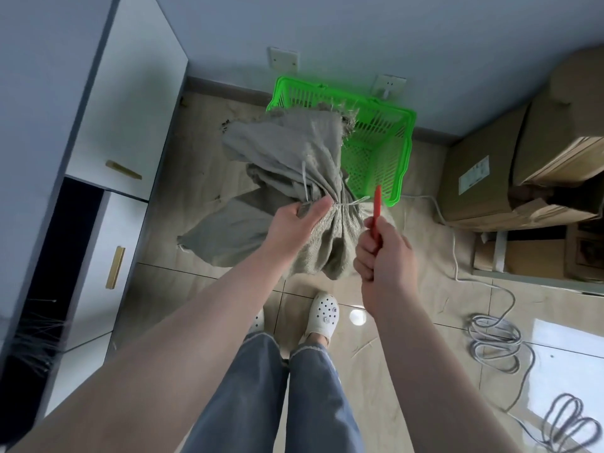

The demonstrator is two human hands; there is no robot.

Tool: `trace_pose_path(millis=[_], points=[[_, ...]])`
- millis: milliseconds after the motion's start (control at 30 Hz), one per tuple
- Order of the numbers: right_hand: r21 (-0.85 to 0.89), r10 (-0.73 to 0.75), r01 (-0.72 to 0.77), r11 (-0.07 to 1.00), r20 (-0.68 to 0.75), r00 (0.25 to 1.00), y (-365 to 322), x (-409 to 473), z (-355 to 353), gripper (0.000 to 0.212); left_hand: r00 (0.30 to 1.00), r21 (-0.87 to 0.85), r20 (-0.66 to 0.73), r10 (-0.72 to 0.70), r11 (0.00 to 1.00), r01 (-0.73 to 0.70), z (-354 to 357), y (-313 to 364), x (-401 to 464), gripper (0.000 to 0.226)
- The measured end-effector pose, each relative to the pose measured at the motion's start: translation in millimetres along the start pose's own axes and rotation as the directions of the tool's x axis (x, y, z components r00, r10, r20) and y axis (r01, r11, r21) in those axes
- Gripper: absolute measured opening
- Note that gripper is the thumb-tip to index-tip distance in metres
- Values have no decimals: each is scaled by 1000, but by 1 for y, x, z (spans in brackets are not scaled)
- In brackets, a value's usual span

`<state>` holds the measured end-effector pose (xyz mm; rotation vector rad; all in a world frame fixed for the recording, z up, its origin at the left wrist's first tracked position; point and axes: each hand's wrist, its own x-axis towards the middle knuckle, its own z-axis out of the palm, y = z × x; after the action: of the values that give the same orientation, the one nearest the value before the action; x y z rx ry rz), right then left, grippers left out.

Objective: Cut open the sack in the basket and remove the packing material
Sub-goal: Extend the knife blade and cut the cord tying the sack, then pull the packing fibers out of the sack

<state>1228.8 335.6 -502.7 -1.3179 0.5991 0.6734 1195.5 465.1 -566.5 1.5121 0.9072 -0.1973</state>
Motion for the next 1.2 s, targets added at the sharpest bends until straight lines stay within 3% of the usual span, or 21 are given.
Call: trace_pose_path(millis=[100, 167, 233, 300, 367, 433, 500, 567, 600, 633, 667, 700, 867, 1000, 1100, 1200], points=[[-210, -157, 122, 970, -157, 975, -17, 17, 13, 24, 990, 72, 140, 27, 997, -38, -5, -1, -4, 45], [-427, -281, 179, 886, -188, 941, -27, 38, 20, 22, 969, 146, 240, 50, 985, -87, -10, -4, -7, 43], [-590, -300, 174, 788, -123, 946, -33, 56, 28, 42, 949, 232, 313, 45, 965, -122, -15, -9, -11, 38], [-705, -256, 153, 692, -42, 966, -31, 69, 39, 59, 922, 255, 387, 25, 958, -133, -17, -10, -16, 17], [-791, -261, 164, 590, 5, 965, -24, 72, 46, 56, 903, 329, 429, -13, 933, -143, -19, -13, -17, 13], [-773, -283, 168, 611, -15, 959, -16, 71, 43, 48, 913, 466, 399, -86, 876, -122, -24, -12, -19, 22], [-702, -262, 168, 692, -28, 965, -7, 65, 34, 43, 945, 473, 286, -159, 881, 5, -36, -11, -16, 24], [-687, -227, 163, 708, -2, 974, 6, 55, 21, 40, 973, 274, 131, -192, 950, 150, -49, -9, -7, 17], [-700, -212, 159, 696, 11, 977, 13, 50, 15, 39, 973, 84, 96, -211, 976, 203, -55, -5, -4, 8], [-710, -205, 156, 687, 17, 979, 19, 47, 9, 37, 965, -115, 98, -242, 961, 252, -59, 1, 0, 22], [-712, -195, 150, 686, 19, 981, 24, 44, 6, 37, 952, -268, 119, -281, 914, 304, -61, 6, 4, 52], [-708, -187, 151, 690, 28, 982, 27, 41, 4, 39, 947, -331, 143, -289, 887, 321, -61, 12, 6, 74], [-718, -221, 233, 656, 113, 969, 24, 38, 6, 44, 953, -245, 31, -300, 922, 299, -48, 39, 4, 97], [-800, -240, 213, 561, 89, 967, 7, 35, 9, 32, 945, -333, -95, -314, 904, 267, -43, 32, 8, 53], [-699, -280, 135, 702, -98, 955, -10, 30, 12, 29, 970, -238, -106, -217, 953, 187, -35, 29, -5, 53], [-514, -224, 121, 849, -143, 964, -31, 26, 25, 42, 999, 38, 35, -24, 999, 23, -27, 26, -27, 52]])
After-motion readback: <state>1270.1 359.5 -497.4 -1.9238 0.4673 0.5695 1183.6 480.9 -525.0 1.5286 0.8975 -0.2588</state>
